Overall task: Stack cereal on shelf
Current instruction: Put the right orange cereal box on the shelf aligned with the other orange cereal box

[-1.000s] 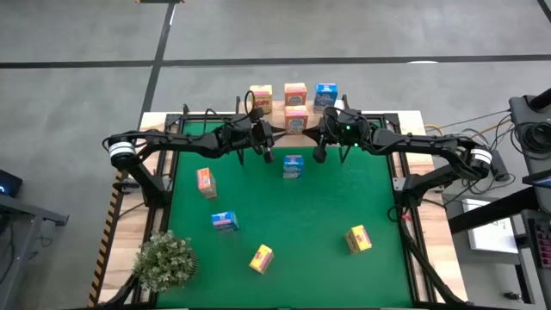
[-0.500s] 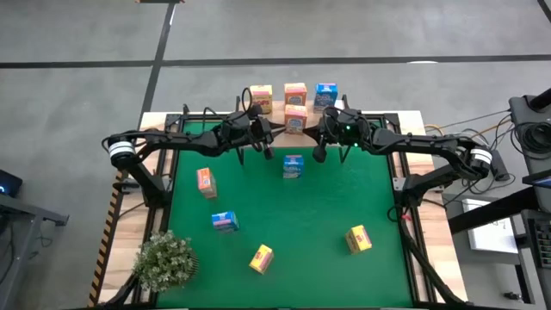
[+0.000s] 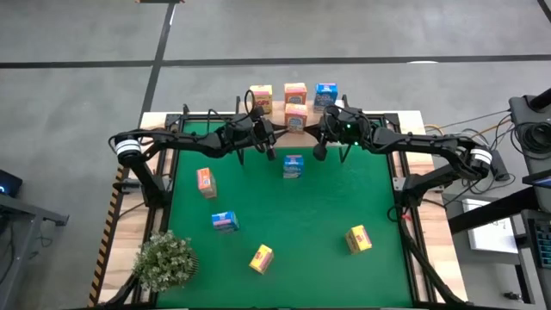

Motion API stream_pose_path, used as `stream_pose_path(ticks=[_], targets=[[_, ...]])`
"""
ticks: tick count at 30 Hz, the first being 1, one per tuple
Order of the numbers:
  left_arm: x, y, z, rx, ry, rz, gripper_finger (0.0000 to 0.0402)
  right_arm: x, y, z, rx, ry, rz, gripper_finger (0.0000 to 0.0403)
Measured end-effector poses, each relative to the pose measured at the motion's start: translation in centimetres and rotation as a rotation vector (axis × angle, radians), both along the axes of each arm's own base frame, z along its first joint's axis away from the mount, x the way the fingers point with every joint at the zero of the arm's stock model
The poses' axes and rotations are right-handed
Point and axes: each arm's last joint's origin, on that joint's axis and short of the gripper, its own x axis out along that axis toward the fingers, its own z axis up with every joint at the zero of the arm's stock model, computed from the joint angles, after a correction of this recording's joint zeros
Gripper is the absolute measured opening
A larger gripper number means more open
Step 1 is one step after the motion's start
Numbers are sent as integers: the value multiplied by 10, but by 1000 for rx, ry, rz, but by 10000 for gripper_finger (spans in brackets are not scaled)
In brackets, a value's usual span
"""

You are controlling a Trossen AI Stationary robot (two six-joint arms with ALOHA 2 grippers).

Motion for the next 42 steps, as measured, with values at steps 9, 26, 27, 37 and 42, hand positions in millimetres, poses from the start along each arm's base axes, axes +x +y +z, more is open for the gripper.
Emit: stream_pose_path(ticks=[9, 26, 27, 37, 42], targets=[[-4, -2, 10, 0, -13, 0, 38, 1, 2, 0, 27, -8, 77, 9], [-4, -2, 10, -7, -16, 1, 38, -3, -9, 4, -39, -36, 22, 9], [-4, -2, 10, -7, -16, 1, 38, -3, -9, 4, -39, -36, 21, 9], [-4, -2, 9, 4, -13, -1, 38, -4, -9, 3, -26, -35, 19, 9], [-1, -1, 3, 1, 2, -1, 38, -4, -9, 4, -27, -35, 19, 9]])
